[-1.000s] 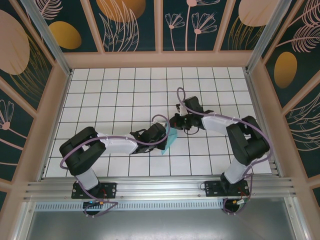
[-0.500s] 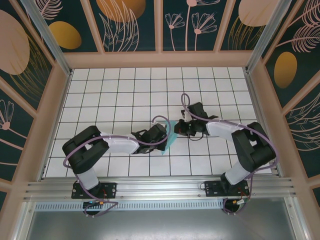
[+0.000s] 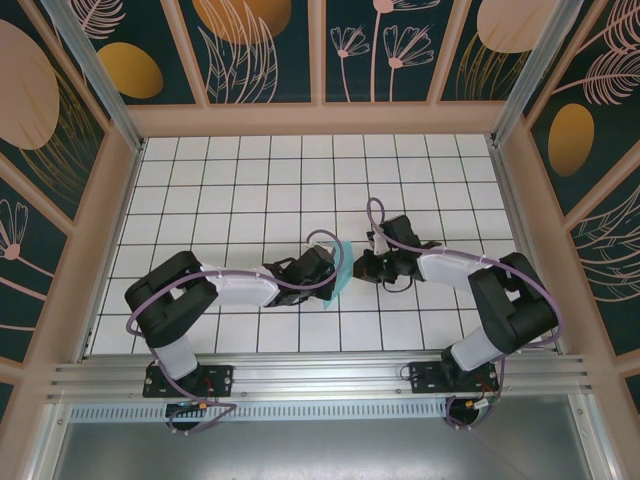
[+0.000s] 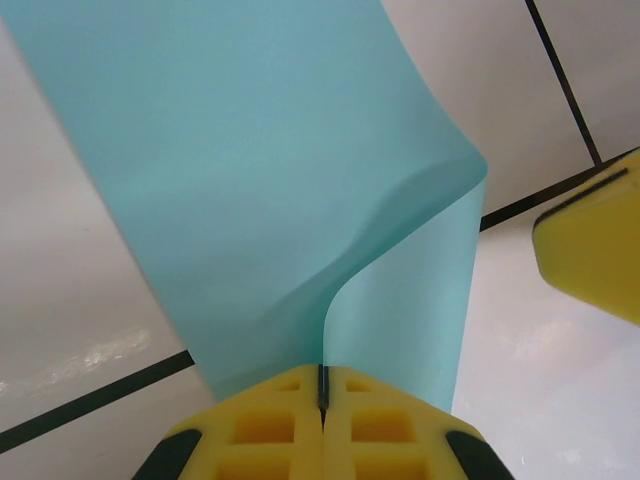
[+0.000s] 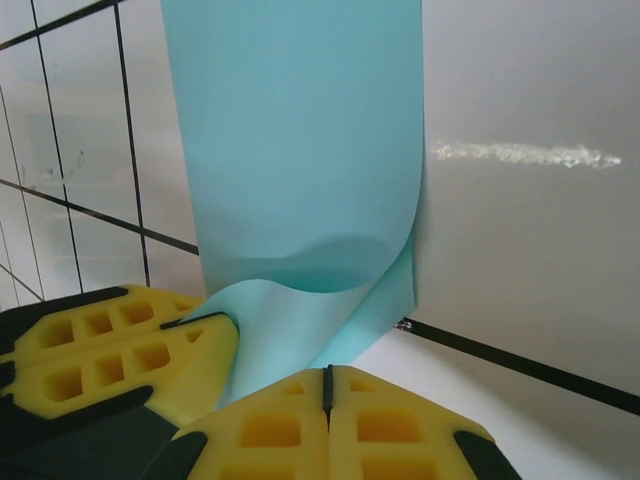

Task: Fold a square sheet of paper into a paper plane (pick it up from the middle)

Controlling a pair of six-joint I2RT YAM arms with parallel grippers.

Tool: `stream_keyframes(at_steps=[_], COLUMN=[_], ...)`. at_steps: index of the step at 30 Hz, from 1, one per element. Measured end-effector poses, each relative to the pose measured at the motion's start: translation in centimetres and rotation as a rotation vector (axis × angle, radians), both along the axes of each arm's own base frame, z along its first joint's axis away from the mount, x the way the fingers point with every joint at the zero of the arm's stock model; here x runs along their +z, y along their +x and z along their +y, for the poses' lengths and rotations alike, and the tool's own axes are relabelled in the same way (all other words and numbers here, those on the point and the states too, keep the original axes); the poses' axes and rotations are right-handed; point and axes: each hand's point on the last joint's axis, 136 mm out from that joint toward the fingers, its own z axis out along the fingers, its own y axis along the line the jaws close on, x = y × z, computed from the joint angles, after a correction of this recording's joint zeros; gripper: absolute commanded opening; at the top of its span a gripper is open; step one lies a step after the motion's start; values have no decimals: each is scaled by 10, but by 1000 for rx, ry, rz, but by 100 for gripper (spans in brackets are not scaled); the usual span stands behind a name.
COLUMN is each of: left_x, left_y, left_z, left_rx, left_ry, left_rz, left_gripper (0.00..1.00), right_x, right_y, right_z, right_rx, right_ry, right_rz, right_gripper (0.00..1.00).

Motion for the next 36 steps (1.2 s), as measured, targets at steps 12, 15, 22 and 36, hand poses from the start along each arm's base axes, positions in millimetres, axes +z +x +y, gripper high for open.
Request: stream_keyframes(at_steps=[12,15,22,36], left_x=[0,-1,1,-2], left_y=[0,0,1,3], left_z=[1,1,1,-1], left_rx=[-2,-4,-6,-11], left_ry=[5,10,13,28], left_rz=[-3,-2,-8,-7], left_gripper=[6,6,6,6], right_x=[0,-15,-24,-24], right_y=[59,61,63,63], right_z=[19,22,21,20], right_rx=[7,28,58,84], right_ry=[-16,-31,-62,-82], right_rz=[-45,-15,-1,-16], right_gripper=[5,5,5,5])
